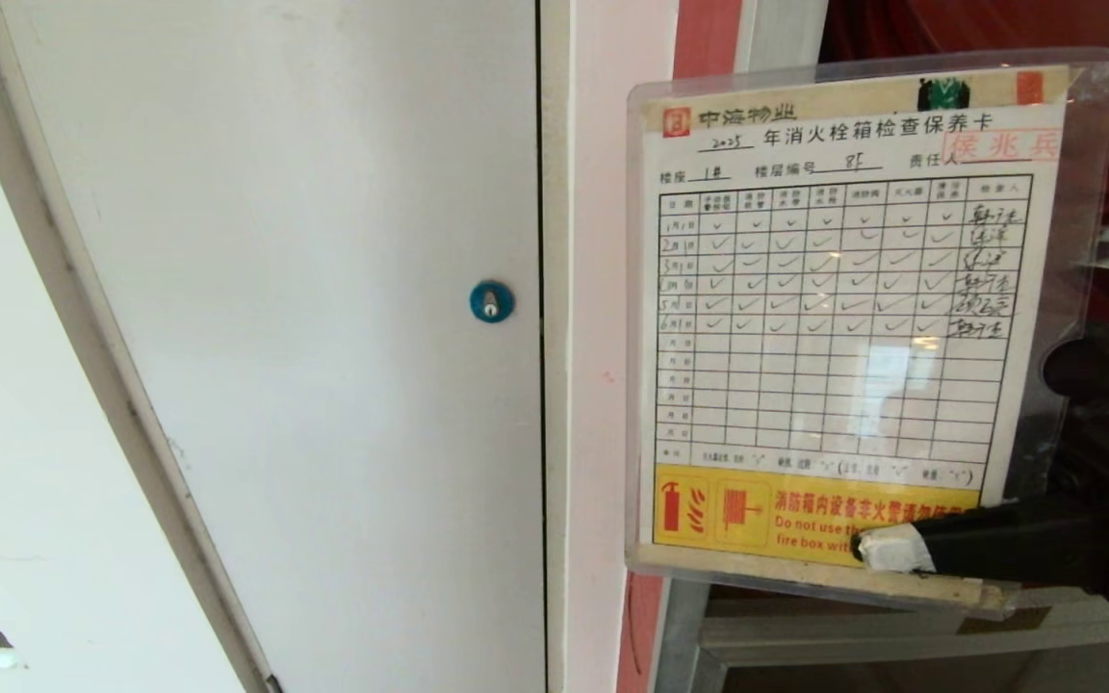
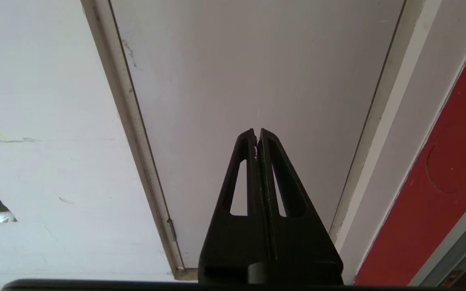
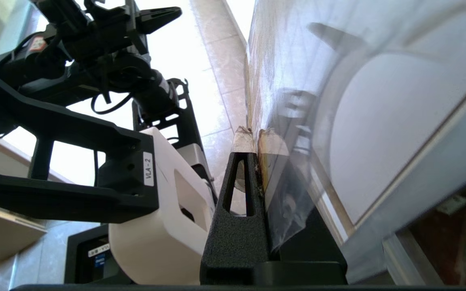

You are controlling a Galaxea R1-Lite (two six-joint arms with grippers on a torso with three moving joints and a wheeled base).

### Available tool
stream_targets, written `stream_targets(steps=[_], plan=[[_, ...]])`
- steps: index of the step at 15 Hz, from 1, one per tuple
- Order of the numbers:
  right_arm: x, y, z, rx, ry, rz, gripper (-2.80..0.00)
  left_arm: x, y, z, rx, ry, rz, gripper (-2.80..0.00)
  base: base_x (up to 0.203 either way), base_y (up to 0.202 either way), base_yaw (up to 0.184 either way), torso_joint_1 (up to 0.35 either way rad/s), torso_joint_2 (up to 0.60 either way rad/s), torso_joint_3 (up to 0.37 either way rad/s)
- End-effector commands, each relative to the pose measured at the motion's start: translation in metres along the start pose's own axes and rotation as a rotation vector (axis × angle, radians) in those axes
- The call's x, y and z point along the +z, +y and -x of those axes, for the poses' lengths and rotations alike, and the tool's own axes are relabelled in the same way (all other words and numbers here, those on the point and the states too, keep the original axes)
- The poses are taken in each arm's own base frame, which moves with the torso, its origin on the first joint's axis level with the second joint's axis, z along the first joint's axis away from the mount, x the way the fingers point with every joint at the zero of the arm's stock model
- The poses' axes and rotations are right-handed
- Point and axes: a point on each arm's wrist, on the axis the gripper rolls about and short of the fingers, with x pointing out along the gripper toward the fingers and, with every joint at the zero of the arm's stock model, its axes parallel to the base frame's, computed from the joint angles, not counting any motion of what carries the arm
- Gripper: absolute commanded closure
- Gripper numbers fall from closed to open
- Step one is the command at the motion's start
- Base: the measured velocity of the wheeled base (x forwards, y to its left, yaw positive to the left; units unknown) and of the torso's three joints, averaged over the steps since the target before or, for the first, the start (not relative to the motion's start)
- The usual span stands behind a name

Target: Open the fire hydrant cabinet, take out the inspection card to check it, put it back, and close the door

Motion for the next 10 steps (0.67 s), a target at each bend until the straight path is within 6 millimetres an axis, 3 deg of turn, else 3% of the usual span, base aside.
stream_targets(steps=[1, 3, 10], plan=[[-0.007, -0.015, -0.013, 0.014, -0.019, 0.030, 0.00, 0.000, 0.000, 0.000, -0.001, 0.001, 0.000, 0.00, 0.000, 0.000, 0.000, 0.000, 0.00, 0.000], [-0.006, -0.022, -0.020, 0.027, -0.042, 0.064, 0.00, 0.000, 0.000, 0.000, -0.001, 0.001, 0.000, 0.00, 0.000, 0.000, 0.000, 0.000, 0.00, 0.000], [-0.011, -0.017, -0.042, 0.132, -0.007, 0.108, 0.00, 0.000, 0.000, 0.000, -0.001, 0.001, 0.000, 0.00, 0.000, 0.000, 0.000, 0.000, 0.00, 0.000]])
